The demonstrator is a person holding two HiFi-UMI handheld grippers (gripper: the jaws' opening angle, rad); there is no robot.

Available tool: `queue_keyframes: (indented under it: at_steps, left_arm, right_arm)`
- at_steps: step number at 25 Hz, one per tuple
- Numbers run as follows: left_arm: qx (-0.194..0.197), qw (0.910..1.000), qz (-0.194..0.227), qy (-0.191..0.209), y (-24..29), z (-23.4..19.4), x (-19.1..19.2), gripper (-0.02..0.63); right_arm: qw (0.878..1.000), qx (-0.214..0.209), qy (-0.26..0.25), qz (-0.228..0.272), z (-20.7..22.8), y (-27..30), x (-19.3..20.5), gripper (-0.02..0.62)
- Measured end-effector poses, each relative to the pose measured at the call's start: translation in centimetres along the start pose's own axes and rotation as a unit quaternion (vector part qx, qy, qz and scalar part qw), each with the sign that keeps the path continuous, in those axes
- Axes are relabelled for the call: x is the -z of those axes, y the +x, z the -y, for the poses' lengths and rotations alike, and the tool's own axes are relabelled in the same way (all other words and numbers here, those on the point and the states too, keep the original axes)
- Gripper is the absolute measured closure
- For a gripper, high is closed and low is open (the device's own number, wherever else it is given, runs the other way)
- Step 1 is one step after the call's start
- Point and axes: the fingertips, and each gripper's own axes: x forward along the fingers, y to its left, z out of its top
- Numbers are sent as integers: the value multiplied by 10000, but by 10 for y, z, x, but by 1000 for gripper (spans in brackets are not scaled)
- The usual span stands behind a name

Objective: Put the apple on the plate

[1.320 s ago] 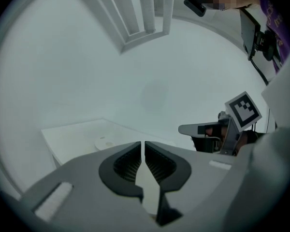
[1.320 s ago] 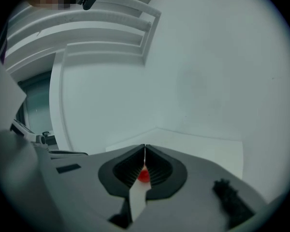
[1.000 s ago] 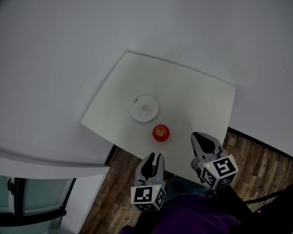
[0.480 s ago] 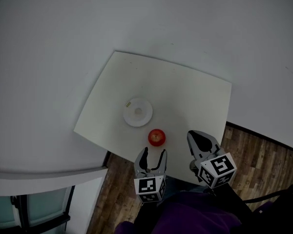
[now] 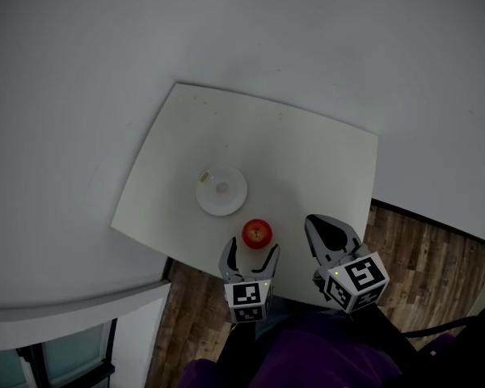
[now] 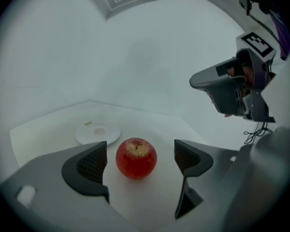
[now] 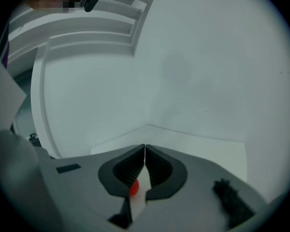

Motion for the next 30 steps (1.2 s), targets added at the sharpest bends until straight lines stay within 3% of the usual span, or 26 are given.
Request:
queue_keyframes:
  at_steps: [11,23,30]
  left_arm:
    - [383,9978,-484,225,33,-3,23,170]
    - [224,9968,-606,479,48,-5,37,182]
    - [178,9976,-511,434,46,-7,34,213]
  right_arm:
    - [9997,218,-35,-79,6,11,0,583]
    - [9991,389,17,-162,15,15,1,583]
    - [9991,411,67,-104,18,17,-4,583]
